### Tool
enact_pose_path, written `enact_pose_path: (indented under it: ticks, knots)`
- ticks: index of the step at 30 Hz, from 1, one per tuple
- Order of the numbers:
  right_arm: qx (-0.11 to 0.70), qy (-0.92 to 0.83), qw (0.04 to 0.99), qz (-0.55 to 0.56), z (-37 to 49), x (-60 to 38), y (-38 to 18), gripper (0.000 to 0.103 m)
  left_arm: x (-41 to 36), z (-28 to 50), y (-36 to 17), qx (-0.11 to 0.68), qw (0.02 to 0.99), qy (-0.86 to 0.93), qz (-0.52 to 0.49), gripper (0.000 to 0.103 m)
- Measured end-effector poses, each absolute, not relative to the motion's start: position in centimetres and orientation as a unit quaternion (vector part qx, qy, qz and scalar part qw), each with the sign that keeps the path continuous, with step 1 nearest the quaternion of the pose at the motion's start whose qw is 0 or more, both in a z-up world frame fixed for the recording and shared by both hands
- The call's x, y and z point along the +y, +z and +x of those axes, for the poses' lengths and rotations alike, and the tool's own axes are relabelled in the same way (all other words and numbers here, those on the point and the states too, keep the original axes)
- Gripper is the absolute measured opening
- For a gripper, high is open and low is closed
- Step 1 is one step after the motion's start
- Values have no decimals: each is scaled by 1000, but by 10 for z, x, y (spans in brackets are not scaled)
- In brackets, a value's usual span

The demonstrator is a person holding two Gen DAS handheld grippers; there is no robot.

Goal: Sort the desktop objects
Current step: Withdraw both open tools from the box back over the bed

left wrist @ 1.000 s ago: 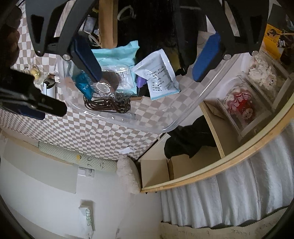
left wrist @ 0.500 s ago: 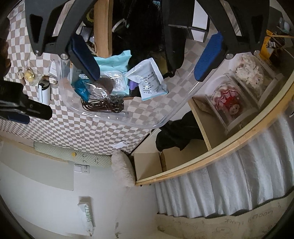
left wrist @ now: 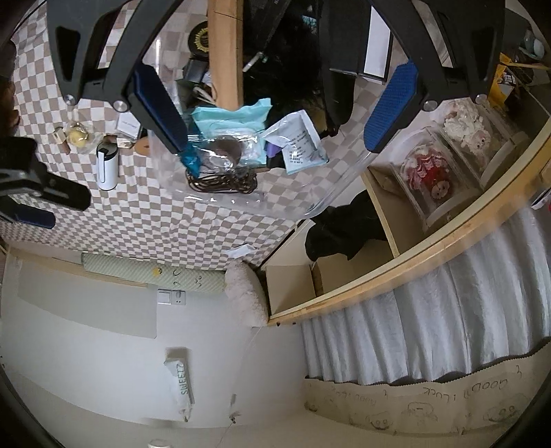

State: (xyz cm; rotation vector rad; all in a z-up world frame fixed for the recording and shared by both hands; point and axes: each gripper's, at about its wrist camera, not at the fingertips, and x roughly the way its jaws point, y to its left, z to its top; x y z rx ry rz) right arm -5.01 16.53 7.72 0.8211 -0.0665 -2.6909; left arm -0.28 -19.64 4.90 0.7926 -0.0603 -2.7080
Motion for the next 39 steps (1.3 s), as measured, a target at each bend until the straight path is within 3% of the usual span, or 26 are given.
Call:
enact_pose_path:
  ticks: [21, 39]
  knots:
    - [-9, -954, 116, 276, 14, 217, 84, 103, -136, 5, 65, -10, 97, -960, 263, 103]
    - [-48, -949, -22, 312, 34, 331, 38, 103, -58, -20, 35, -36, 38, -956, 290, 103]
